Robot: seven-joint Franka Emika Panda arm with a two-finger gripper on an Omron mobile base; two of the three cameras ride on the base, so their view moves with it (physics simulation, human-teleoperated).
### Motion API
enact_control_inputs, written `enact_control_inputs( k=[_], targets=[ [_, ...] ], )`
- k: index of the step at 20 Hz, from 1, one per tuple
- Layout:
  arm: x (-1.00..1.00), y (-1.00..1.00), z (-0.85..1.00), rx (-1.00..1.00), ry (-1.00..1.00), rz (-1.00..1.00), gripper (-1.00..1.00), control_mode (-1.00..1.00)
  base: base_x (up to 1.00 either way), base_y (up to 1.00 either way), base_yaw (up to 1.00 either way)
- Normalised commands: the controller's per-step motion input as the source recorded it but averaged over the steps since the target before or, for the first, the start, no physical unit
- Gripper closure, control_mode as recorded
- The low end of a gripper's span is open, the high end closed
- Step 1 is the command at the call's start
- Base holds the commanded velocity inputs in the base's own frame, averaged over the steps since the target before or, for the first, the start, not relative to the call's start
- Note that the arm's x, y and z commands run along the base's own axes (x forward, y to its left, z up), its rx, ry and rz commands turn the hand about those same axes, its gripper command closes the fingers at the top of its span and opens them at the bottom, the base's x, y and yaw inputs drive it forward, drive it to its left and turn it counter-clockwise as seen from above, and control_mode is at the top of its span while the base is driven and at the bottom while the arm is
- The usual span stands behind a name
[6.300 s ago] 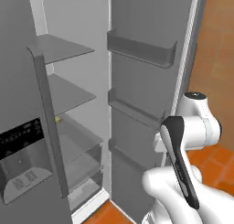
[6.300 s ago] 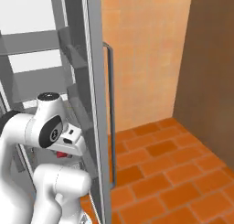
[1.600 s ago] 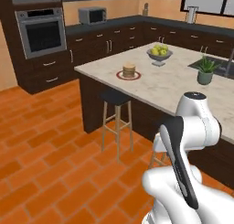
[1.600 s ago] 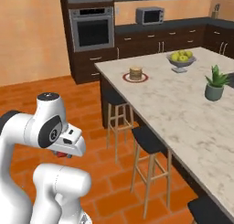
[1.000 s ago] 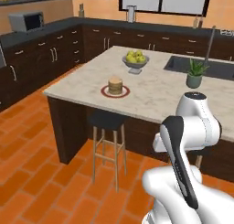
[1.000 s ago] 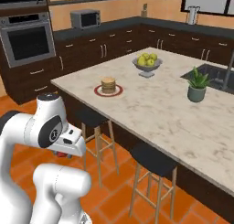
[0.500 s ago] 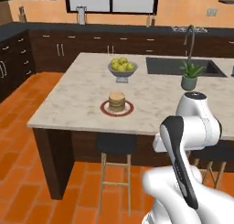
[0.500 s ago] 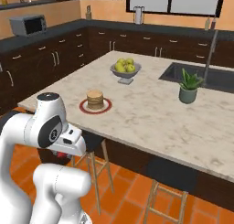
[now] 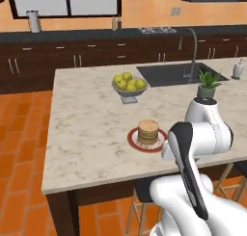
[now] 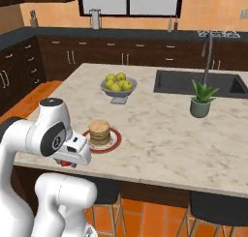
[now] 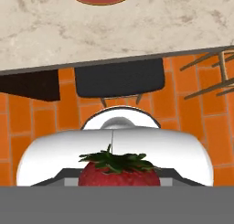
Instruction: Take the strawberry from the fridge and place it on top of the pancake, located on the dining counter.
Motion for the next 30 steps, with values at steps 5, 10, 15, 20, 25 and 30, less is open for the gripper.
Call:
enact_control_inputs(
  k=[5,10,15,20,25,30],
  targets=[
    [0.0,0.0,0.0,0.0,0.0,0.0,1.0,1.0,0.4,0.71,-0.31],
    [0.0,0.0,0.0,0.0,0.0,0.0,1.0,1.0,0.32,0.29,-0.08],
    [0.0,0.0,0.0,0.0,0.0,0.0,1.0,1.0,0.18,0.76,0.02],
    [0.0,0.0,0.0,0.0,0.0,0.0,1.0,1.0,0.16,0.7,0.05],
    [0.32,-0.01,0.11,0.0,0.0,-0.01,1.0,-1.0,0.2,0.06,0.0],
    [0.49,-0.18,0.56,0.0,0.0,-0.12,1.0,-1.0,0.0,0.0,0.0]
  ],
)
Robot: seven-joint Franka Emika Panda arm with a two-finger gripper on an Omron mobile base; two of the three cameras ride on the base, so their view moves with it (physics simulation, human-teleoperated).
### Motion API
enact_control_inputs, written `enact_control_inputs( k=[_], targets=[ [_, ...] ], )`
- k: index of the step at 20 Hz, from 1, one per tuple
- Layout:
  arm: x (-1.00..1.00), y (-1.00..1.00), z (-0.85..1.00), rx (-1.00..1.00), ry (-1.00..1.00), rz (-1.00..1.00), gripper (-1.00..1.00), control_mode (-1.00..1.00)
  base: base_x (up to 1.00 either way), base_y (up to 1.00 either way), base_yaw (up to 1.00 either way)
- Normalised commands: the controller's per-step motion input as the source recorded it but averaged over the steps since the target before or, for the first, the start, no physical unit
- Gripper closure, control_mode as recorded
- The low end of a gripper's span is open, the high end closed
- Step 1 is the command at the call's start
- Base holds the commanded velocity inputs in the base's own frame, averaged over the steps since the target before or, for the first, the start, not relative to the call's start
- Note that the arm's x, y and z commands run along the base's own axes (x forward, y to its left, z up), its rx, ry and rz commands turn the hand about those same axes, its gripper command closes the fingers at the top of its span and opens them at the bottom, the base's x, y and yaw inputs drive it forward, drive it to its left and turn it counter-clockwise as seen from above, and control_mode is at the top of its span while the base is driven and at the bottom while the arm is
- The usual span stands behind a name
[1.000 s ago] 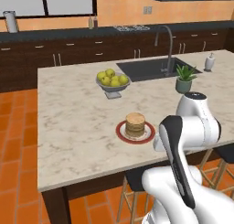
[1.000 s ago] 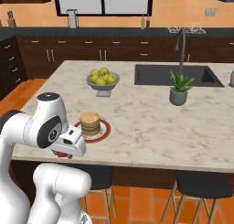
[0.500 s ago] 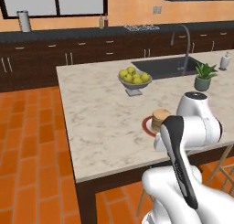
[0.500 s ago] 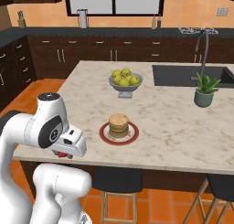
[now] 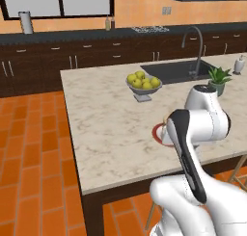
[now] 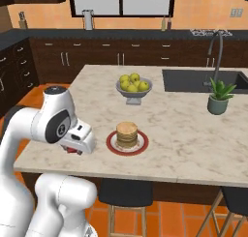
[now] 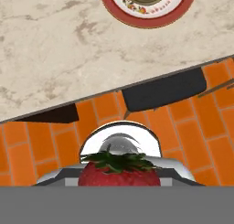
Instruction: Take the strawberry from the fridge and place it on top of the pancake, located on the dining counter.
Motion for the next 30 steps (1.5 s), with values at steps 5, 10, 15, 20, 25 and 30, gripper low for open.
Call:
enact_control_inputs(
  k=[5,10,15,20,25,30],
  targets=[
    [0.72,-0.28,0.37,0.0,-0.06,-0.08,1.0,-1.0,0.0,0.0,0.0],
    [1.0,-0.96,0.09,0.0,-0.03,-0.03,1.0,-1.0,0.0,0.0,0.0],
    [1.0,-0.54,-0.03,0.0,0.08,0.0,1.0,-1.0,0.0,0.0,0.0],
    [1.0,-0.08,-0.07,0.0,0.09,0.0,1.0,-1.0,0.0,0.0,0.0],
    [0.95,0.0,-0.39,-0.01,0.0,0.0,1.0,-1.0,0.0,0.0,0.0],
    [0.82,0.0,-0.47,0.0,-0.06,0.0,1.0,-1.0,0.0,0.0,0.0]
  ],
)
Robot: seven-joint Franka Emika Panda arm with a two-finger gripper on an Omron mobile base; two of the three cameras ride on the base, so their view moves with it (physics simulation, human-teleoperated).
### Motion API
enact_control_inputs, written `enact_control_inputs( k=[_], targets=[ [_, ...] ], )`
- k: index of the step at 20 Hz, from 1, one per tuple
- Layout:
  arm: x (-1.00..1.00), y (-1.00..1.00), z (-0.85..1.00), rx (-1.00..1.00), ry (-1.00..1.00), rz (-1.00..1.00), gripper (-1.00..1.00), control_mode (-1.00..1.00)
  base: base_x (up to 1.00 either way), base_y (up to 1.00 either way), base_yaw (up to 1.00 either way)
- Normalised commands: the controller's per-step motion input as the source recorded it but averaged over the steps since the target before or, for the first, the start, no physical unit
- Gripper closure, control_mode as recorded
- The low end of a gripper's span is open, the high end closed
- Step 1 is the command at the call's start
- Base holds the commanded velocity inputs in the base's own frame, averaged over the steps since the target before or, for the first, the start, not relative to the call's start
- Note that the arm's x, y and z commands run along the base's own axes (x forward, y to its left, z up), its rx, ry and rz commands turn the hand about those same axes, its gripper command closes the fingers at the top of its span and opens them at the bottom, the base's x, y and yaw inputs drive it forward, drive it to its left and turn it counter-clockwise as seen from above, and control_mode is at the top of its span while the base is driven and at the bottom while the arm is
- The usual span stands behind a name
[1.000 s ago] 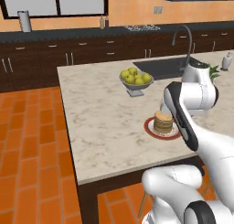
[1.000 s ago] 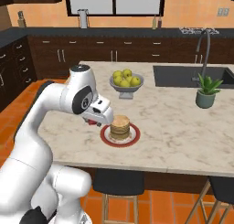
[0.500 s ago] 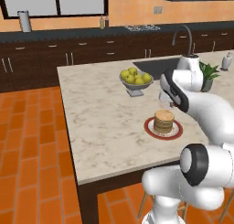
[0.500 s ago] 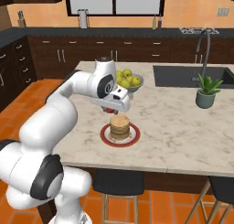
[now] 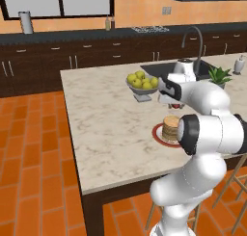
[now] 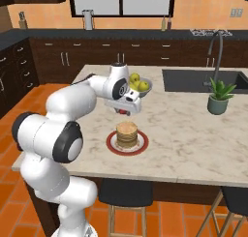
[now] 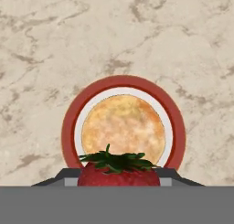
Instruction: Take the strawberry from the fridge and place it on top of the pancake, located on the dining counter.
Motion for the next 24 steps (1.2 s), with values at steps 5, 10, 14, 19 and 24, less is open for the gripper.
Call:
enact_control_inputs(
  k=[5,10,14,19,24],
  targets=[
    [0.07,-0.11,-0.5,0.0,0.08,0.0,1.0,-1.0,0.0,0.0,0.0],
    [0.0,-0.05,-0.42,0.0,0.04,0.01,1.0,-1.0,0.0,0.0,0.0],
    [0.0,0.0,-0.42,0.0,0.0,0.02,1.0,-1.0,0.0,0.0,0.0],
    [0.0,0.0,-0.3,0.0,0.0,0.0,1.0,-1.0,0.0,0.0,0.0],
    [0.0,0.0,-0.3,0.0,0.0,0.0,-1.0,-1.0,0.0,0.0,0.0]
  ],
)
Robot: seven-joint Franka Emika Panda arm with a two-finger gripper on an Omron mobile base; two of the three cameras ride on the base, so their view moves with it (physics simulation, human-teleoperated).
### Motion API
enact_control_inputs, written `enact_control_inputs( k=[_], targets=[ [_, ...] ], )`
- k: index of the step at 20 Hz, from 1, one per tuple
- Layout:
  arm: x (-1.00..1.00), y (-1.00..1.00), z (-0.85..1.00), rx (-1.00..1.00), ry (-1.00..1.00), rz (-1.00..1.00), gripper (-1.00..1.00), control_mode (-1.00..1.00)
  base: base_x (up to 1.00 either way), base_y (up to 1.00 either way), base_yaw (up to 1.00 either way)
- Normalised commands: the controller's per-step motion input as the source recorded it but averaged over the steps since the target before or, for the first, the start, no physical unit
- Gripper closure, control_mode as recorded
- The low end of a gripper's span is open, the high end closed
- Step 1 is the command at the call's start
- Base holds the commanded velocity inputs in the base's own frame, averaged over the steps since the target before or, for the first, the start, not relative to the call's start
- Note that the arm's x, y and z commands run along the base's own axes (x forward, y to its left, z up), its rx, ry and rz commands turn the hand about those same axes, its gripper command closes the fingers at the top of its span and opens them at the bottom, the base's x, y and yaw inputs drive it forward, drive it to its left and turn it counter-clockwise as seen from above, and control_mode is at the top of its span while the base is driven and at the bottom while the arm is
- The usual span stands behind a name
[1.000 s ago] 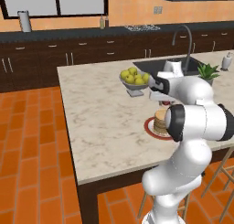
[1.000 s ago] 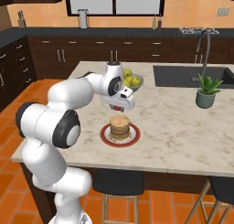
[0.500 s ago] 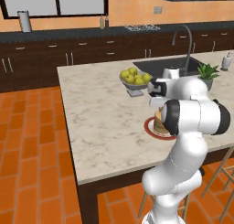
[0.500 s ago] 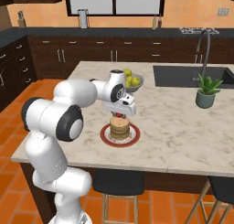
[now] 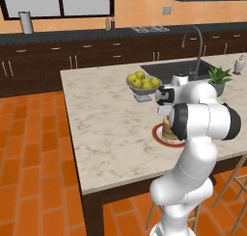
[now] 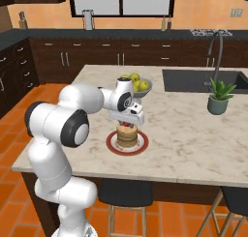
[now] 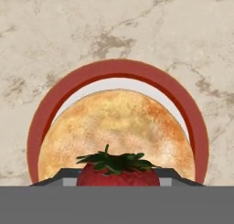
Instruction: Take the strawberry from the fridge and place it on top of the pancake, located on the dining counter.
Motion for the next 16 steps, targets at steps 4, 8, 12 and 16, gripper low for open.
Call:
enact_control_inputs(
  k=[4,8,12,16],
  targets=[
    [0.0,0.0,-0.07,0.0,0.0,0.0,-1.0,-1.0,0.0,0.0,0.0],
    [0.0,0.0,0.0,0.0,0.0,0.0,-1.0,-1.0,0.0,0.0,0.0],
    [-0.01,0.0,0.09,0.0,0.0,0.01,-1.0,-1.0,0.0,0.0,0.0],
    [-0.5,0.27,0.32,0.0,-0.08,0.07,-1.0,-1.0,0.0,0.0,0.0]
  ],
)
